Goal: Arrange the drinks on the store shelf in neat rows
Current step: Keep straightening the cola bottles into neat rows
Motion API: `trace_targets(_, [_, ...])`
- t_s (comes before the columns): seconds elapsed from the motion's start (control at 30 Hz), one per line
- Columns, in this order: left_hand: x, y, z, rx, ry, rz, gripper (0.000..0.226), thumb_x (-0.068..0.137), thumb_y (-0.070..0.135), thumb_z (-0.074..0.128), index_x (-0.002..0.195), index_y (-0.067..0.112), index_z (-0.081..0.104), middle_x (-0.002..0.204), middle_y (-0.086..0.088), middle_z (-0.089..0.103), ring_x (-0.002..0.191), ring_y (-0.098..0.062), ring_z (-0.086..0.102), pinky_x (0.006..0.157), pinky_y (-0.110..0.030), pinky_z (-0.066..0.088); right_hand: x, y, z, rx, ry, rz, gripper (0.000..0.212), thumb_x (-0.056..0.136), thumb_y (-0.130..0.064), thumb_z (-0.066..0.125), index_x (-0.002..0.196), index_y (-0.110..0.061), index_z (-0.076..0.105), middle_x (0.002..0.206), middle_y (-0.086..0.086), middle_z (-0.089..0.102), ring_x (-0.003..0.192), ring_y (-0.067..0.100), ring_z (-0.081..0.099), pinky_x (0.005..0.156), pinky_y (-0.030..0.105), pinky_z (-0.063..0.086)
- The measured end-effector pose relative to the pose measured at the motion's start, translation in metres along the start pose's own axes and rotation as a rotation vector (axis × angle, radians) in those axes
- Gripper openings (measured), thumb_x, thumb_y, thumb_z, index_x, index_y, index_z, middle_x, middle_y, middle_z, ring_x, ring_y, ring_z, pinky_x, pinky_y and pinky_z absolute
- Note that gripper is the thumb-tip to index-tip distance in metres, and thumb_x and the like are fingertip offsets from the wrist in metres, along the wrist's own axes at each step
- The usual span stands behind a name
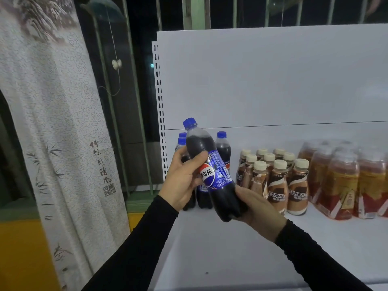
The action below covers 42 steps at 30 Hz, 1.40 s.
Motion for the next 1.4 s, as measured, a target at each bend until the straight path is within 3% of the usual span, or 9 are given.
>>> trace_targets(0.17, [-0.001, 0.008, 0.000, 0.101, 0.060, 0.047, 0.050, 0.088, 0.016, 0.072, 0.131, 0.021, 0.048, 0.107, -0.007, 0.074, 0.081, -0.013, 0.075, 0.059, -0.023, 0.056, 0.001, -0.020, 0.001, -0.511, 0.011, -0.162, 0.048, 0.077, -0.046, 0.077, 0.118, -0.033, 0.056, 0.117, -0.011, 0.064, 0.101, -0.001, 0.063, 0.071, 0.019, 0.054])
trace_targets(0.37, [-0.002, 0.008, 0.005, 0.163, -0.012, 0.068, 0.054, 0.090, 0.021, 0.069, 0.138, 0.027, 0.045, 0.107, -0.003, 0.074, 0.091, -0.013, 0.075, 0.069, -0.025, 0.059, 0.000, -0.022, 0.006, -0.430, -0.008, -0.198, 0.041, 0.076, -0.039, 0.064, 0.116, -0.032, 0.059, 0.106, -0.015, 0.070, 0.101, 0.005, 0.065, 0.081, 0.032, 0.059])
trace_targets(0.53, [-0.005, -0.001, 0.005, 0.242, -0.124, 0.054, 0.089, 0.083, 0.012, 0.077, 0.150, 0.044, 0.027, 0.124, -0.008, 0.067, 0.107, -0.023, 0.071, 0.079, -0.036, 0.061, 0.001, -0.025, 0.021, -0.362, -0.070, -0.195, 0.035, 0.081, -0.036, 0.058, 0.116, -0.031, 0.059, 0.101, -0.020, 0.070, 0.099, 0.005, 0.067, 0.072, 0.020, 0.056])
trace_targets(0.63, [-0.005, 0.003, -0.011, 0.206, -0.058, 0.078, 0.085, 0.079, 0.011, 0.078, 0.143, 0.046, 0.033, 0.121, -0.009, 0.069, 0.103, -0.023, 0.072, 0.075, -0.036, 0.061, 0.004, -0.027, 0.030, -0.333, -0.083, -0.212, 0.036, 0.082, -0.034, 0.058, 0.117, -0.032, 0.057, 0.107, -0.015, 0.068, 0.099, 0.002, 0.068, 0.072, 0.020, 0.056])
trace_targets(0.77, [-0.005, 0.007, -0.041, 0.118, 0.042, 0.089, 0.078, 0.081, 0.011, 0.077, 0.146, 0.033, 0.039, 0.120, -0.010, 0.070, 0.104, -0.030, 0.071, 0.079, -0.046, 0.060, 0.009, -0.025, 0.045, -0.443, -0.162, -0.254, 0.057, 0.088, -0.032, 0.070, 0.138, -0.033, 0.041, 0.125, -0.017, 0.061, 0.112, 0.004, 0.063, 0.082, 0.022, 0.055])
trace_targets(0.97, [-0.009, -0.002, -0.080, -0.072, 0.179, -0.040, 0.070, 0.076, 0.019, 0.076, 0.141, 0.010, 0.049, 0.110, -0.015, 0.072, 0.079, -0.023, 0.075, 0.058, -0.036, 0.059, 0.016, -0.015, 0.073, -0.734, -0.220, -0.355, 0.103, 0.068, -0.028, 0.089, 0.149, -0.037, 0.026, 0.134, -0.022, 0.052, 0.113, 0.000, 0.061, 0.096, 0.023, 0.051])
trace_targets(1.17, [-0.023, -0.021, -0.091, -0.182, 0.180, -0.240, 0.025, 0.091, 0.021, 0.065, 0.108, 0.003, 0.066, 0.074, -0.012, 0.073, 0.062, -0.021, 0.073, 0.057, -0.036, 0.062, 0.020, -0.029, 0.099, -0.835, -0.191, -0.532, 0.078, 0.072, -0.041, 0.083, 0.134, -0.050, 0.036, 0.119, -0.035, 0.054, 0.113, -0.011, 0.055, 0.094, 0.011, 0.046])
trace_targets(1.27, [-0.025, -0.028, -0.101, -0.233, 0.223, -0.263, 0.051, 0.085, 0.023, 0.073, 0.129, 0.001, 0.062, 0.098, -0.018, 0.074, 0.089, -0.030, 0.074, 0.086, -0.050, 0.059, 0.017, -0.037, 0.110, -0.792, -0.188, -0.579, 0.062, 0.070, -0.048, 0.078, 0.119, -0.054, 0.040, 0.106, -0.047, 0.054, 0.106, -0.018, 0.055, 0.086, 0.003, 0.043])
trace_targets(1.4, [-0.027, -0.036, -0.111, -0.286, 0.276, -0.326, 0.072, 0.078, 0.024, 0.078, 0.141, 0.002, 0.053, 0.123, -0.023, 0.067, 0.110, -0.038, 0.068, 0.079, -0.052, 0.061, 0.022, -0.037, 0.119, -0.780, -0.205, -0.593, 0.056, 0.070, -0.062, 0.070, 0.118, -0.055, 0.042, 0.105, -0.039, 0.058, 0.106, -0.011, 0.058, 0.087, 0.006, 0.045])
Point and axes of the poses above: each hand's wrist, its own x-axis towards the middle knuckle, its own z-axis out of the palm, y = z × x, the point moved 9 cm from there along x, towards the middle knuckle
